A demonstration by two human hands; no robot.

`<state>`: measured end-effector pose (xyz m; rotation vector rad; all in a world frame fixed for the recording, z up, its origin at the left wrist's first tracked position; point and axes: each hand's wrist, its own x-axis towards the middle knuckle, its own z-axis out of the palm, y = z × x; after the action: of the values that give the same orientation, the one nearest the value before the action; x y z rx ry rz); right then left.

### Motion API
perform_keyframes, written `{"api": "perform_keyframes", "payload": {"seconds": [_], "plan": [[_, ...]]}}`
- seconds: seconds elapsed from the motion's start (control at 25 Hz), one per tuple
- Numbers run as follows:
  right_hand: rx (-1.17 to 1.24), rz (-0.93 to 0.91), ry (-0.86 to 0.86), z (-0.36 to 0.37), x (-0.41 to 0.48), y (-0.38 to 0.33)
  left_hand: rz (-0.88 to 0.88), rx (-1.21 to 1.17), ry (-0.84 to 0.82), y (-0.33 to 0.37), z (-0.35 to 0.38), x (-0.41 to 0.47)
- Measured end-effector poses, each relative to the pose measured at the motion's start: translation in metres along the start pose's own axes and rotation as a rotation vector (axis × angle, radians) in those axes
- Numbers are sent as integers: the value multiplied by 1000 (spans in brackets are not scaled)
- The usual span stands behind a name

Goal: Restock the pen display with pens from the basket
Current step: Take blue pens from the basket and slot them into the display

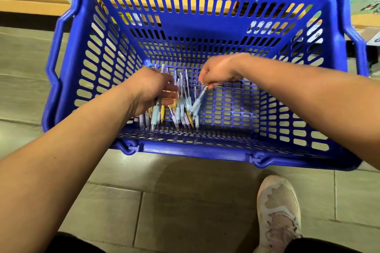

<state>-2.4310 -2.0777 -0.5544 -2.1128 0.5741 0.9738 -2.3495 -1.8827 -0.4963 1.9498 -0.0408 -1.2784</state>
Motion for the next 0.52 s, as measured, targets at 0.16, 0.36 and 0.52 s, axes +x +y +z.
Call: {"api": "perform_keyframes", "payload": {"seconds": [0.16,0.36,0.52], "plan": [[448,-139,-109,-25,-10,-45,66,91,-17,-1,-4,2],[827,-223,-128,-14,-5,-71,134,86,-33,-5,-7,-2],[1353,-274,-155,-8,3,-54,131,25,-23,-1,-14,-3]]}}
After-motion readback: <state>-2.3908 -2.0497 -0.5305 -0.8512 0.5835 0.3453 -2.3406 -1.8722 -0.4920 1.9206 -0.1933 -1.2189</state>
